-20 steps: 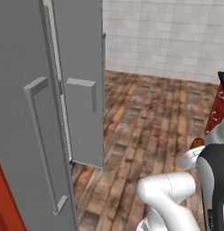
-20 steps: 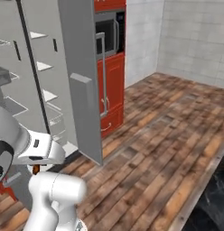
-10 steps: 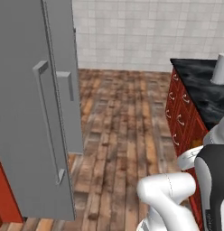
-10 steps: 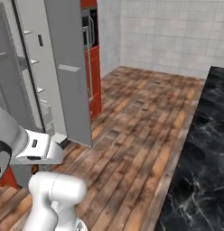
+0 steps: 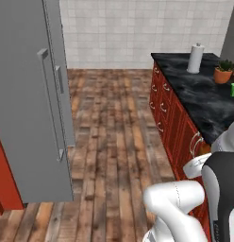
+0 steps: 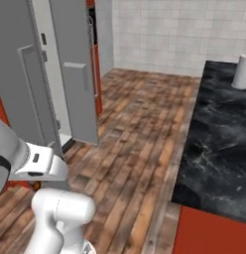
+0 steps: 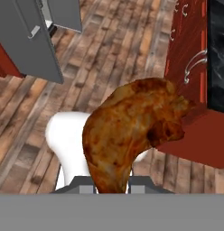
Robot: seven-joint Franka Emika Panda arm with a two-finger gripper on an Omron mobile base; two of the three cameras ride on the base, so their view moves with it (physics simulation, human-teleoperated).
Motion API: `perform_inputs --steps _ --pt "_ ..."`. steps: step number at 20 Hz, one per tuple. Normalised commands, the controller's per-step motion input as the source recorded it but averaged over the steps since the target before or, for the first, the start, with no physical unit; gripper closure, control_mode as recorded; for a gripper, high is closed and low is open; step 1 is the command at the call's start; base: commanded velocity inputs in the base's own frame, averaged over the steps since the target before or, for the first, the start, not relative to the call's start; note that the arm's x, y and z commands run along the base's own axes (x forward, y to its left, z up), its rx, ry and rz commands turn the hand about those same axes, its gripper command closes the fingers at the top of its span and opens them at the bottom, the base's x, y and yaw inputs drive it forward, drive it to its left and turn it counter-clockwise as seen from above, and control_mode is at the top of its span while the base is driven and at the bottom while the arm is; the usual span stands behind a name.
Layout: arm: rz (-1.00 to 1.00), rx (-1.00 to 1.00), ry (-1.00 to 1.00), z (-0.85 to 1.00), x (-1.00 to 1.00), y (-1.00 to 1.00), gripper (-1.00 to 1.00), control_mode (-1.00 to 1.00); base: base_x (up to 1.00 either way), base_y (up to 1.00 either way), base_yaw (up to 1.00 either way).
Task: Gather the bell pepper and tomato from the fridge and place them on a tray on the dining counter. Then gather the chicken drumsticks from the fridge and place them on the other tray.
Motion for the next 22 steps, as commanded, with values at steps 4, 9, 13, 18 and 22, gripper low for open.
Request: perform_inputs --steps 4,9,13,18,22 --pt "0.0 0.0 0.0 0.0 0.0 0.0 1.0 1.0 -0.72 -0.45 -0.15" --pt "0.0 0.0 0.0 0.0 0.0 0.0 1.0 1.0 -0.18 -0.9 -0.04" --pt "0.0 0.0 0.0 0.0 0.0 0.0 1.0 1.0 0.0 -1.0 0.0" --pt "0.0 0.0 0.0 0.0 0.0 0.0 1.0 1.0 0.0 -1.0 0.0" --pt "0.0 0.0 0.0 0.0 0.0 0.0 1.0 1.0 0.01 -1.0 0.0"
